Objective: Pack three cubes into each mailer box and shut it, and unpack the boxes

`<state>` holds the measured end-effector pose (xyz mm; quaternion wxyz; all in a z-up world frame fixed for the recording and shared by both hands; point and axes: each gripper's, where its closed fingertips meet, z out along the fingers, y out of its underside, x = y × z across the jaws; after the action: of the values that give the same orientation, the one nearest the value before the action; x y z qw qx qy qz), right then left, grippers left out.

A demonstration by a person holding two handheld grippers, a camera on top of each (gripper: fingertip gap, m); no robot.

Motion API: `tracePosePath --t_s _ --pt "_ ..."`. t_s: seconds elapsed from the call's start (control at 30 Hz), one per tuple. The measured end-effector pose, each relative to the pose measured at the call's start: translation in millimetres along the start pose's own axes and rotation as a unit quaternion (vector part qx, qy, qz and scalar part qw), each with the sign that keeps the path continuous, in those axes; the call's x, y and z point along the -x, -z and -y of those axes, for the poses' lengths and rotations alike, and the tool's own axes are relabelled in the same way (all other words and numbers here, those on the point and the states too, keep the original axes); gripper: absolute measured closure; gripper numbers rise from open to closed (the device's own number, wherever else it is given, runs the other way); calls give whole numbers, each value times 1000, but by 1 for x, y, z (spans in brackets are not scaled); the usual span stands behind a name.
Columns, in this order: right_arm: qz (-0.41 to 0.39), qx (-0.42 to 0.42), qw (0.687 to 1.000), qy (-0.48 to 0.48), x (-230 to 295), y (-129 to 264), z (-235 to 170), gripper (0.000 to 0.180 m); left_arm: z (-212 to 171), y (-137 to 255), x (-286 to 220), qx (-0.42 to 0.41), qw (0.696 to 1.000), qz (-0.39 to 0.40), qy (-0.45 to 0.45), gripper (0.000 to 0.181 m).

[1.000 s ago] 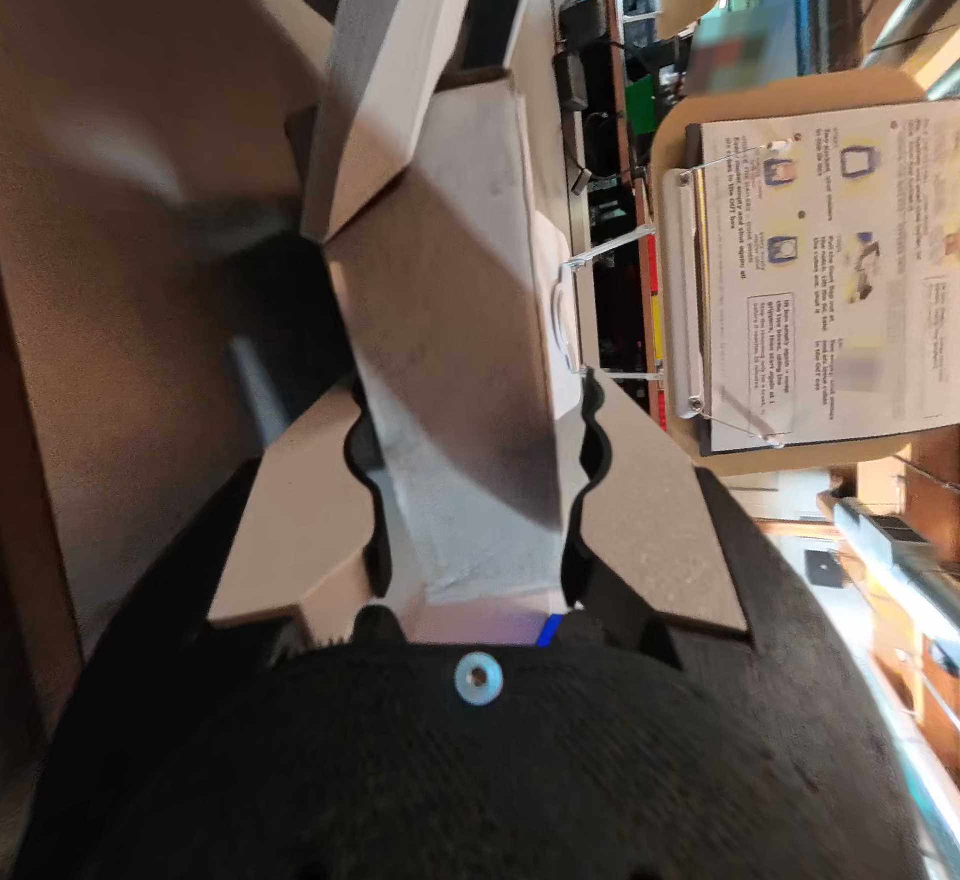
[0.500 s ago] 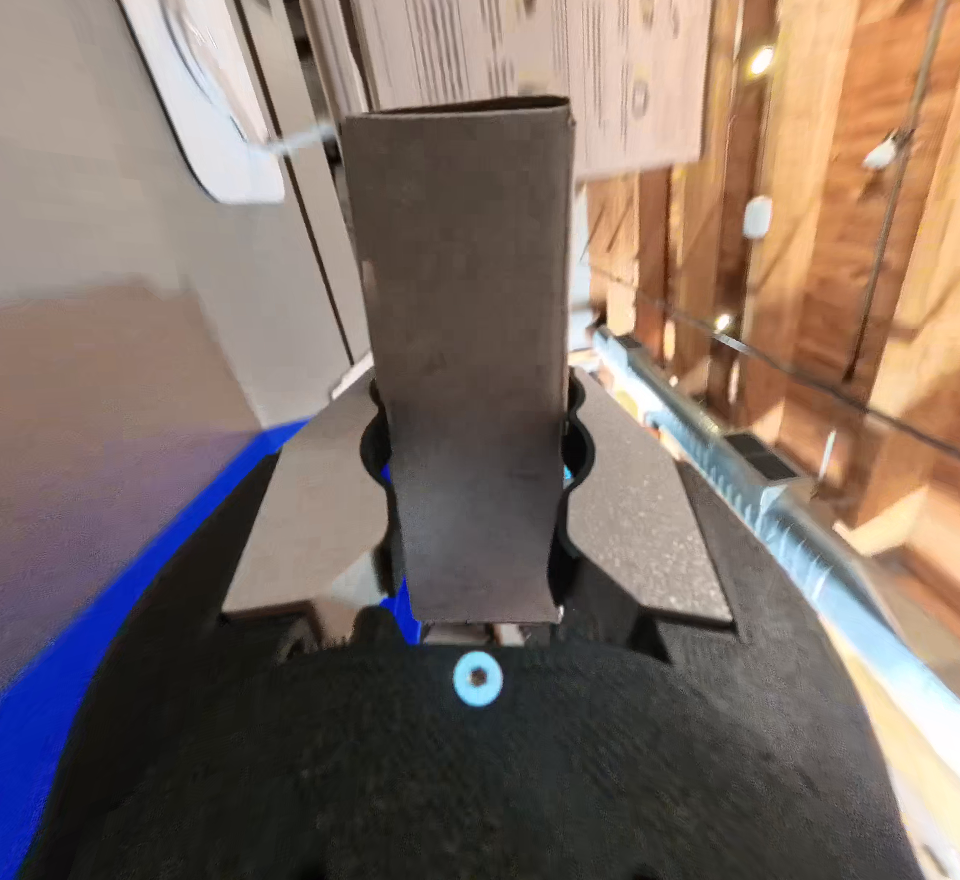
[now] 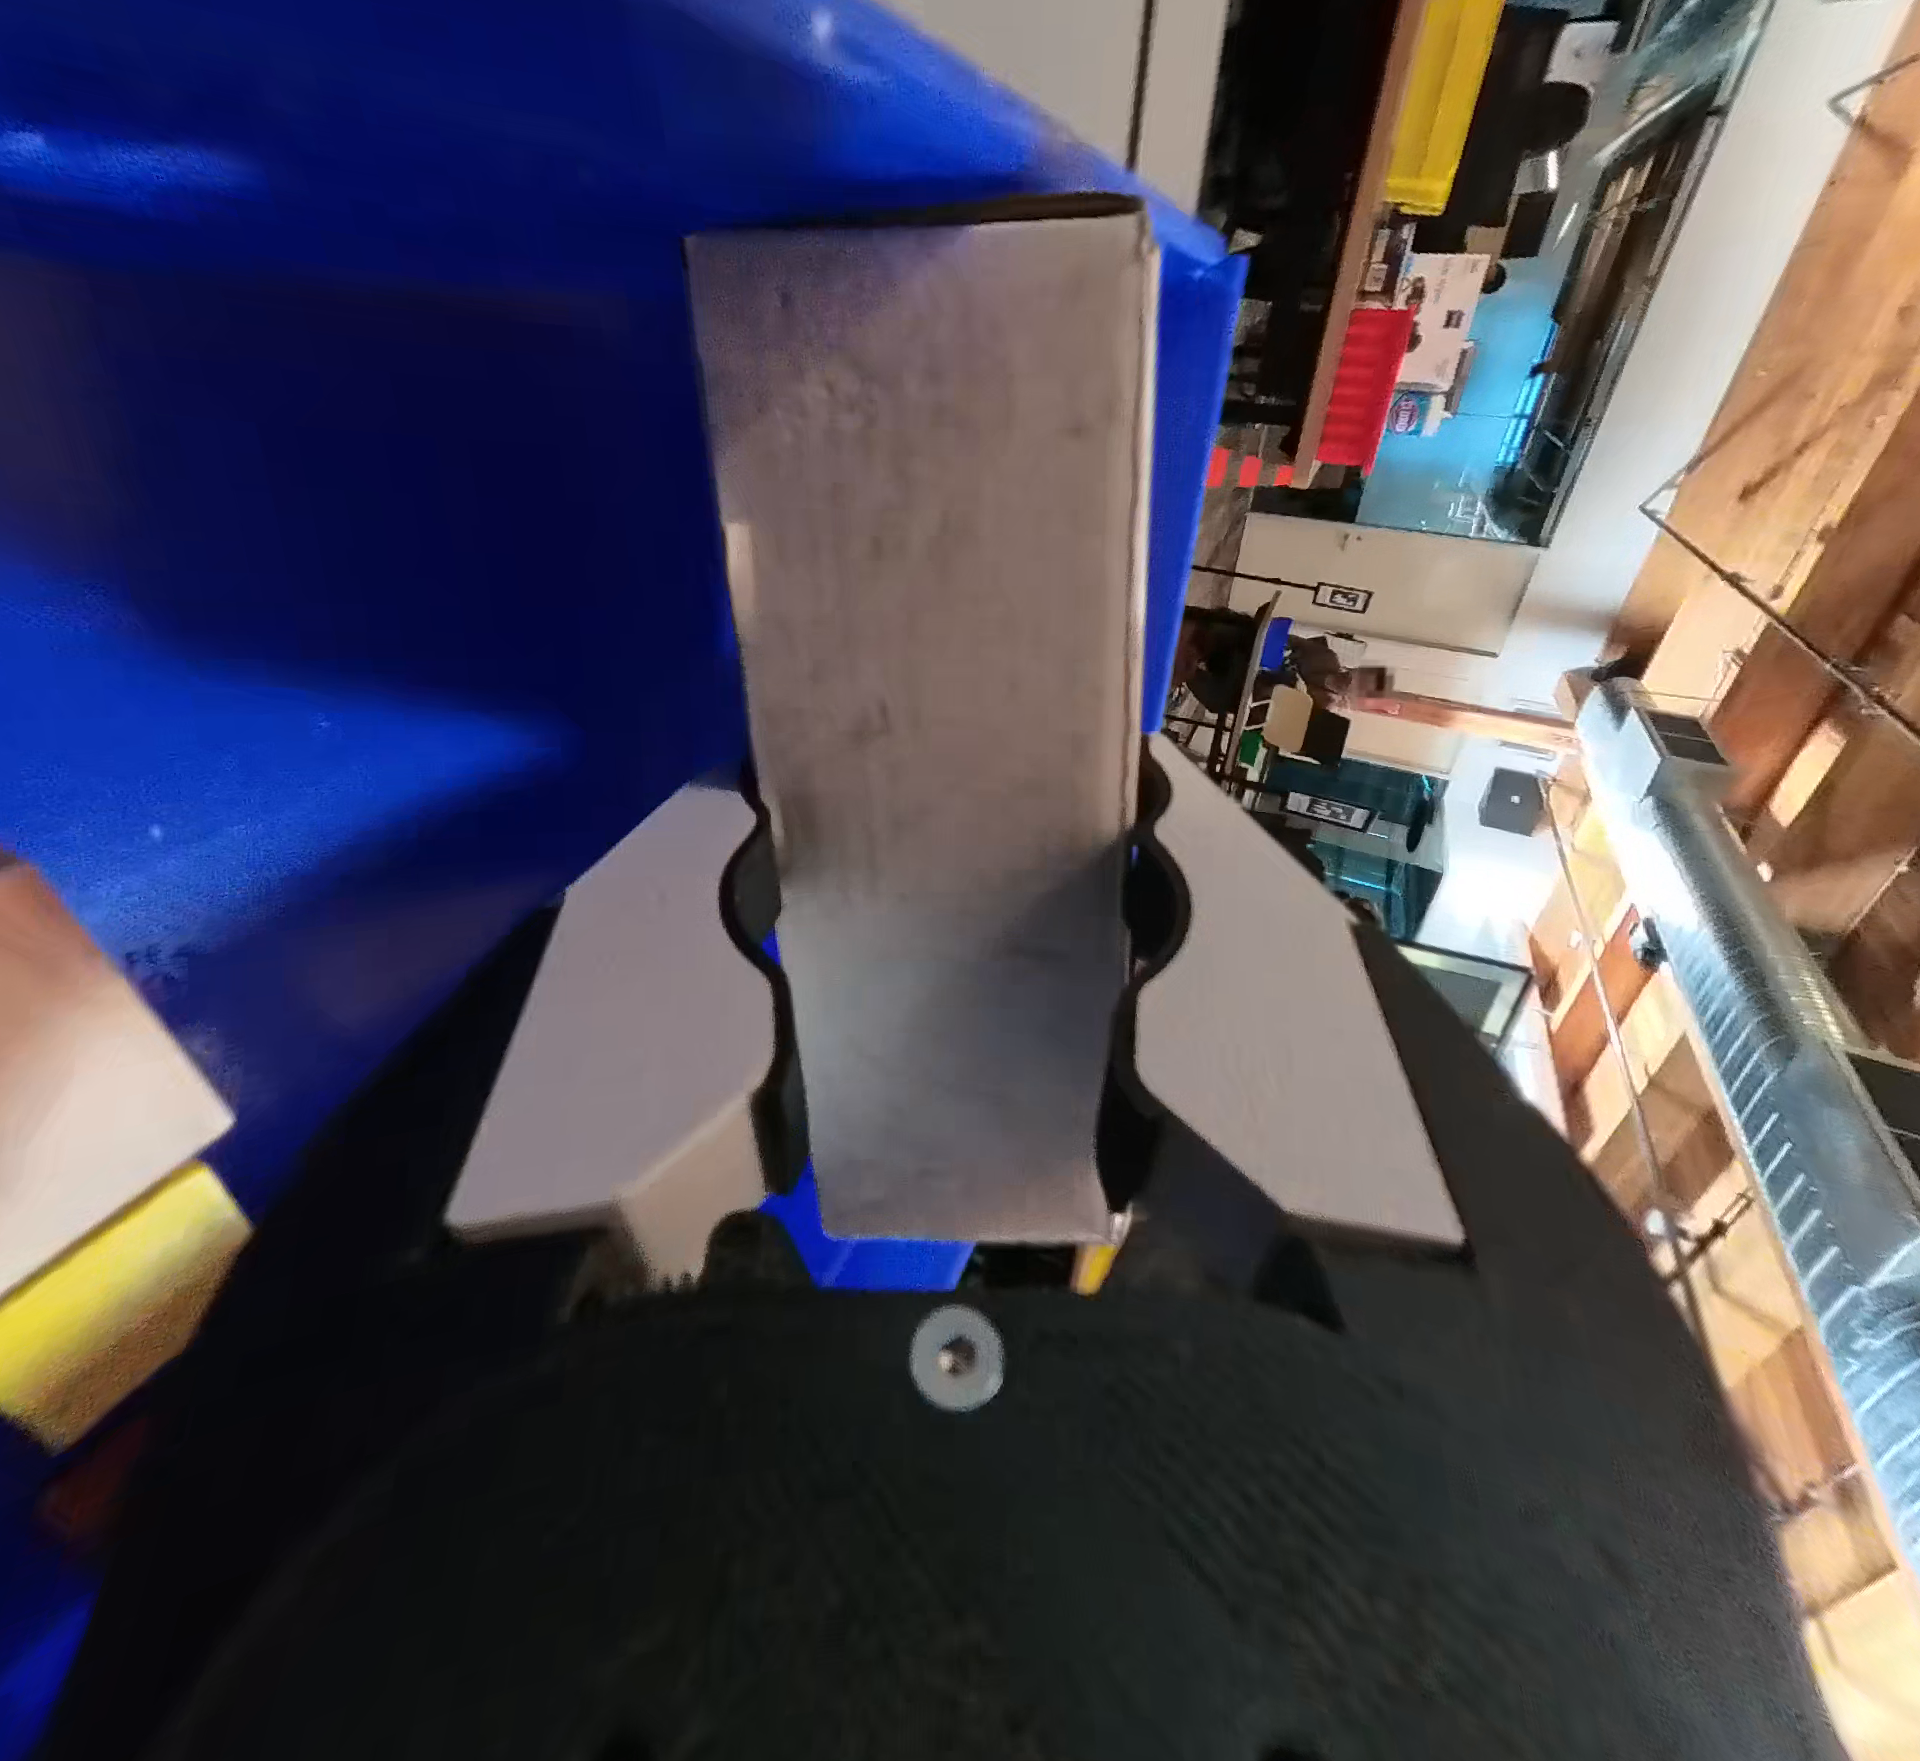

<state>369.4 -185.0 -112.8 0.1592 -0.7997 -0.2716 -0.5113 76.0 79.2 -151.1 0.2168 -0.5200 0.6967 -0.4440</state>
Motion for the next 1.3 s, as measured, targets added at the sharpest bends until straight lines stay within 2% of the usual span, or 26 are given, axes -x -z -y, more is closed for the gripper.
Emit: tracePosePath --t_s 0.03,0.17,0.27,0.4,0.47,0.57,0.6,0.7,0.73,0.87,1.03,1.3 --pt "1 6 1000 6 2 -6 -2 115 0 0 0 -1 1000 0 2 61" --pt "25 6 999 -24 12 -28 -8 113 -2 -2 -1 4 1000 3 0 61" --pt "62 48 997 -23 23 -33 -22 83 -4 -2 -1 7 1000 4 2 61" --pt "80 65 994 -35 23 -10 -28 65 -7 0 1 8 1000 7 6 62" --pt "95 75 991 -49 23 6 -34 66 -10 0 2 10 1000 6 9 62" --pt "120 72 987 -79 24 28 -35 76 -12 0 3 11 1000 6 11 63" --pt "132 57 985 -95 25 34 -30 91 -12 -1 3 11 1000 6 11 63" --pt "208 -4 967 -146 39 47 -2 162 -12 -2 2 11 1000 3 12 64" --pt "236 -13 959 -157 46 49 6 176 -11 -3 2 12 1000 2 12 64" --pt "300 21 940 -159 68 32 6 180 -9 -5 -2 12 1000 1 3 65" --pt "270 18 947 -175 57 3 4 175 -9 -4 -3 11 1000 6 -7 66" --pt "276 58 946 -159 55 3 -16 177 -13 -3 -1 14 1000 7 -2 68"
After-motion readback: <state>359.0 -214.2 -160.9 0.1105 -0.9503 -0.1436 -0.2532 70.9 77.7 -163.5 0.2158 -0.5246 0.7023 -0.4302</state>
